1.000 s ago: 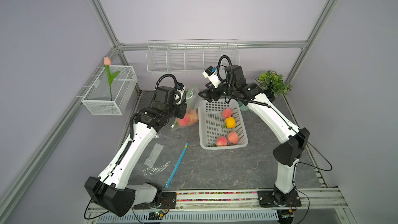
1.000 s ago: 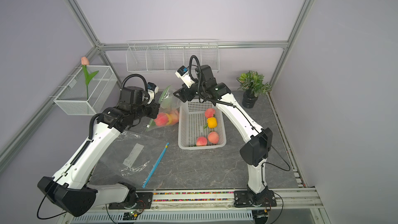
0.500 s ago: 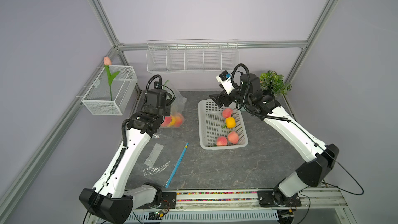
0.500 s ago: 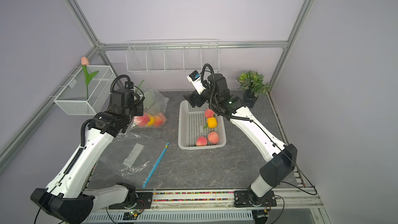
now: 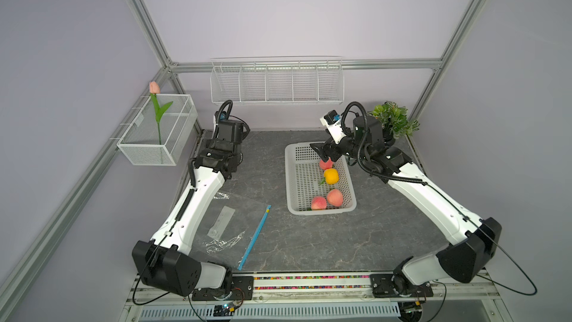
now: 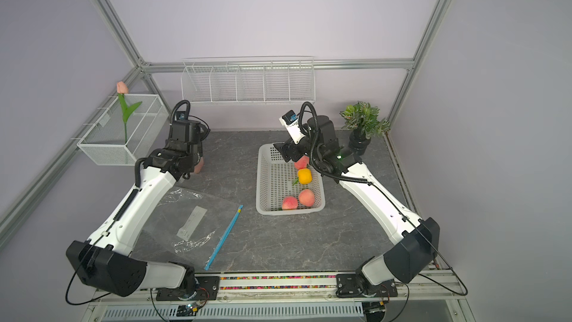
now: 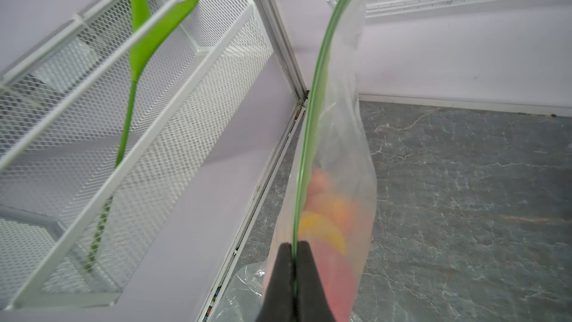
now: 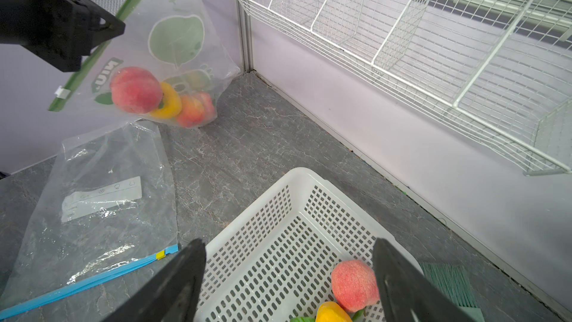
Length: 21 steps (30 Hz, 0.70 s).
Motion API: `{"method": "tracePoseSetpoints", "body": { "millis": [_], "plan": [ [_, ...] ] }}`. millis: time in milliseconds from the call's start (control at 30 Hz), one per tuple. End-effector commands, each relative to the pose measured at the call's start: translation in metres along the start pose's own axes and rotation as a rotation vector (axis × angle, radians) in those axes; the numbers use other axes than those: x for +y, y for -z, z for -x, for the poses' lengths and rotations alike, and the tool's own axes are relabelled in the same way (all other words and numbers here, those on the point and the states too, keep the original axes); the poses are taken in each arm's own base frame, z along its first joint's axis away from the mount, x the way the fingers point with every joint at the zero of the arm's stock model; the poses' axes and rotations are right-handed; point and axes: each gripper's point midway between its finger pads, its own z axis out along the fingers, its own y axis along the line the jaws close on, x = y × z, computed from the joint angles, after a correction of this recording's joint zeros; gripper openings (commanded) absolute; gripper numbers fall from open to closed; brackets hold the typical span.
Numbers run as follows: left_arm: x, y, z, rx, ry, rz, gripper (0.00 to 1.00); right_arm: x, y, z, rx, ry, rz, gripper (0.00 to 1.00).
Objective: Place the peach in a zip-top bag and seal the zipper
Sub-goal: Place the zipper food storage bag at the corner of the board.
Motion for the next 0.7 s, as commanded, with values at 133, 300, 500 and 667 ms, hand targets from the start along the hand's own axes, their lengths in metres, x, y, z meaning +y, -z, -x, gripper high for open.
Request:
{"method": "tracePoseSetpoints", "body": {
  "millis": [133, 300, 500, 667],
  "plan": [
    [-0.057, -0.031, -0.016, 0.072, 0.139, -0.164, 0.00, -0.006, 0.018, -0.005, -0.014, -0.040, -0.030, 0.88],
    [-0.105, -0.051, -0.030, 0.160, 0.204, -0.296, 0.00, -0.012, 0.029, -0.014, -0.008, -0.054, -0.064, 0.88],
    [-0.150, -0.082, -0.044, 0.217, 0.221, -0.368, 0.00, -0.020, 0.041, -0.028, 0.007, -0.080, -0.116, 0.88],
    [-0.181, -0.103, -0.050, 0.235, 0.176, -0.414, 0.00, -0.020, 0.047, -0.040, 0.017, -0.098, -0.137, 0.88]
  ]
}}
